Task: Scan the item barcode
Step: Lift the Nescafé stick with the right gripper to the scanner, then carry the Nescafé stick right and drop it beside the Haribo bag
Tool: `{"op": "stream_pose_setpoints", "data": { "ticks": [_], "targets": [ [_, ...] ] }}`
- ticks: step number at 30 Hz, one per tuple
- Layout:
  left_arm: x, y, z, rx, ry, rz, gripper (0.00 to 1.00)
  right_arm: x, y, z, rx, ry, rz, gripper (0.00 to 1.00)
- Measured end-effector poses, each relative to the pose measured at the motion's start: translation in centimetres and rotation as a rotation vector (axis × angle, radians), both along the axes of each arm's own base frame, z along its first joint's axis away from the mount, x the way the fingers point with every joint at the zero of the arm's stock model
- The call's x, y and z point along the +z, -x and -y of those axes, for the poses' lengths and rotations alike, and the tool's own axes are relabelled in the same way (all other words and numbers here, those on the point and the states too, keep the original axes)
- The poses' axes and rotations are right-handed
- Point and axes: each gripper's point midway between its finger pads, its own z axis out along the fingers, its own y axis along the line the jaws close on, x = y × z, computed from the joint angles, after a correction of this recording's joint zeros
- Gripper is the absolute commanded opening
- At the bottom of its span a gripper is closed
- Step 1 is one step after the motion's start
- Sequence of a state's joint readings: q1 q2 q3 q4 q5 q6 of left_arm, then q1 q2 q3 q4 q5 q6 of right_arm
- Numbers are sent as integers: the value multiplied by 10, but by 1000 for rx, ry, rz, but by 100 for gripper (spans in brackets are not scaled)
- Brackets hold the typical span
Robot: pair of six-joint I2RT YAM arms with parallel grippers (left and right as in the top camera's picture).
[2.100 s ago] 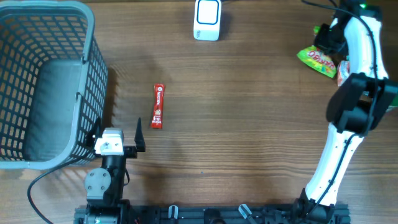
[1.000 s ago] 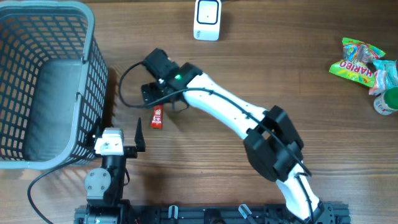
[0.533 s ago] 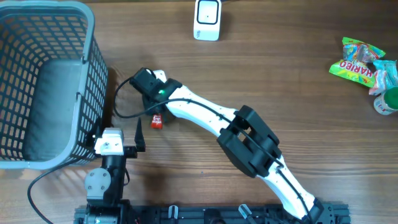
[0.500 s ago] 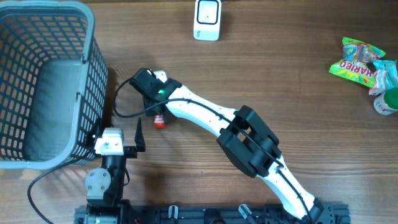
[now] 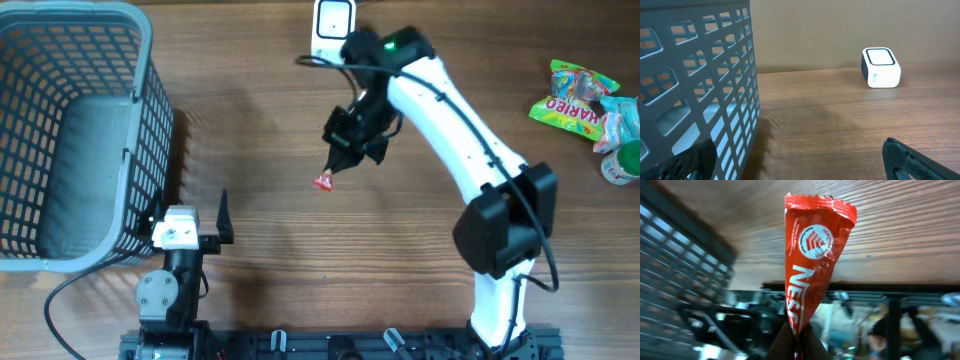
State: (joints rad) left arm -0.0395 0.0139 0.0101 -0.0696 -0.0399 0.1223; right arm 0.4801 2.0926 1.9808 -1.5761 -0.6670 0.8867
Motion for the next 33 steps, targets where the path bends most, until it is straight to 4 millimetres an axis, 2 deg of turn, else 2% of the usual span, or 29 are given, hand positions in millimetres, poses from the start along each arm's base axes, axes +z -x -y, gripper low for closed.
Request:
{"op": "stream_pose_setpoints", "data": {
  "ticks": [2, 5, 13, 15, 16, 18, 19, 22, 24, 26, 27, 28, 30, 31, 32, 33],
  "targets": [
    [0, 0, 0, 0, 0, 0, 100, 5, 1, 3, -81, 2, -81, 5],
    [0, 0, 0, 0, 0, 0, 100, 14, 5, -6, -136, -41, -156, 5],
    [0, 0, 0, 0, 0, 0, 100, 15, 5, -8, -168, -33, -183, 4],
    [0, 0, 0, 0, 0, 0, 100, 15, 0, -12, -179, -52, -170, 4],
    [0, 0, 0, 0, 0, 0, 100, 15, -7, -16, -154, -89, -121, 4],
    [0, 0, 0, 0, 0, 0, 100, 18, -31, -34, 6, -277, 114, 4],
    [0, 0, 0, 0, 0, 0, 100, 28, -39, -45, 118, -411, 247, 4],
    [0, 0, 0, 0, 0, 0, 100, 64, -40, -67, 355, -764, 508, 4],
    [0, 0, 0, 0, 0, 0, 100, 81, -41, -68, 405, -898, 591, 4],
    [0, 0, 0, 0, 0, 0, 100, 85, -43, -61, 384, -920, 584, 5],
    [0, 0, 0, 0, 0, 0, 100, 81, -44, -55, 342, -878, 529, 4],
    [0, 0, 0, 0, 0, 0, 100, 64, -41, -42, 253, -723, 389, 4],
    [0, 0, 0, 0, 0, -2, 100, 24, -26, -7, 73, -326, 116, 4],
    [0, 0, 0, 0, 0, 0, 100, 6, -23, 13, -16, -121, 40, 4],
    [0, 0, 0, 0, 0, 0, 100, -10, -33, 29, -96, 38, 48, 5],
    [0, 0, 0, 0, 0, 0, 100, -22, -56, 38, -152, 129, 140, 5]
  ]
}}
